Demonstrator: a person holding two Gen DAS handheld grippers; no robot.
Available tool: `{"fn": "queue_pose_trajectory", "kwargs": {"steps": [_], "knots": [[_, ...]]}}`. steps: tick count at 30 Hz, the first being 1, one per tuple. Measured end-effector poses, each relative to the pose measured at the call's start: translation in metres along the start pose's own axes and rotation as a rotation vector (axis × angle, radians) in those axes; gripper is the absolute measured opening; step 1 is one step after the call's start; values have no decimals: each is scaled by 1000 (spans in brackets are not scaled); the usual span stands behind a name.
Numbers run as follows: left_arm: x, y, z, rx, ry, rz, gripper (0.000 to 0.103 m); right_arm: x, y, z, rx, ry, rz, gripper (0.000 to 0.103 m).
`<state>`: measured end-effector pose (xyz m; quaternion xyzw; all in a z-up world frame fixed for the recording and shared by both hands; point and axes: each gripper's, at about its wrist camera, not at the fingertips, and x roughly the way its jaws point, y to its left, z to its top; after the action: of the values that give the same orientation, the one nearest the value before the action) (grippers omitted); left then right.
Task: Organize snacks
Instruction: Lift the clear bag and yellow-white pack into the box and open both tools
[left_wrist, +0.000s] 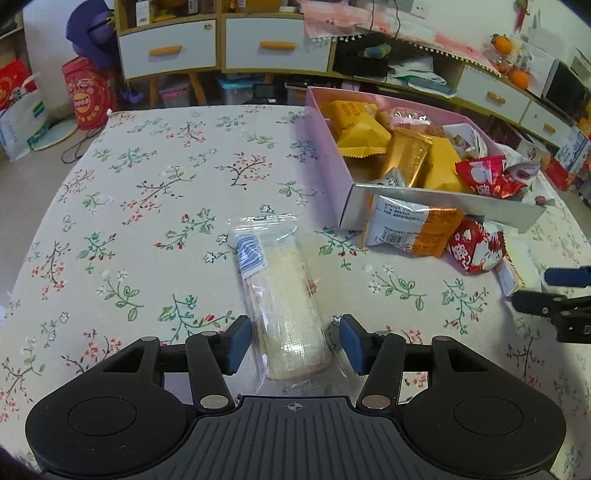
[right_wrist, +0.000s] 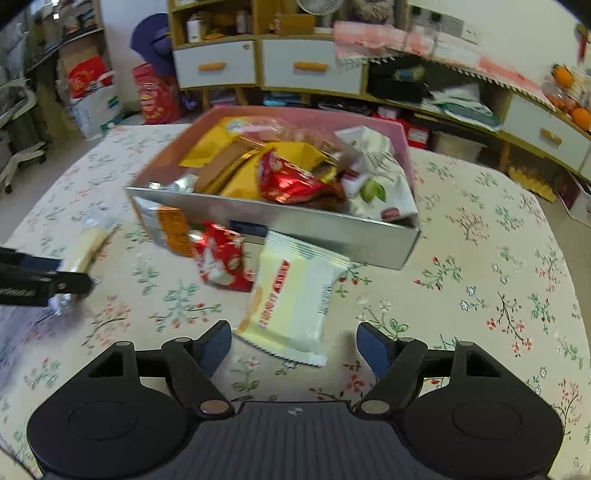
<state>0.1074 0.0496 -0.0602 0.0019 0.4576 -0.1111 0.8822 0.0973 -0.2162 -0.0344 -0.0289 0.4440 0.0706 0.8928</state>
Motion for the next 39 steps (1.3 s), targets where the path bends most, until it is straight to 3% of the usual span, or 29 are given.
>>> {"fn": "queue_pose_trajectory", "kwargs": {"steps": [10,14,19,21,24,27,39], "knots": [[2,6,2,0,-15,-13,51,14,5,4,5,11,21,46],[4,6,3,12,-11,-17,52,13,2,9,49,17,79,49],[7,2,6,23,-10,-2,52,18,-3,13,128,3,59,48],[7,0,7,25,-14,6,51,20,-2,14,136,-3,20,43],[8,-3,6,43,-17,26,44,21,0,15,123,-13,-42,23],[7,-5,6,58,-16,53,31,20,-6,17,144,-4,-49,22],[-4,-5,12,-4,25,-16,28,-2,-28,19,303,66,-32,22]]}}
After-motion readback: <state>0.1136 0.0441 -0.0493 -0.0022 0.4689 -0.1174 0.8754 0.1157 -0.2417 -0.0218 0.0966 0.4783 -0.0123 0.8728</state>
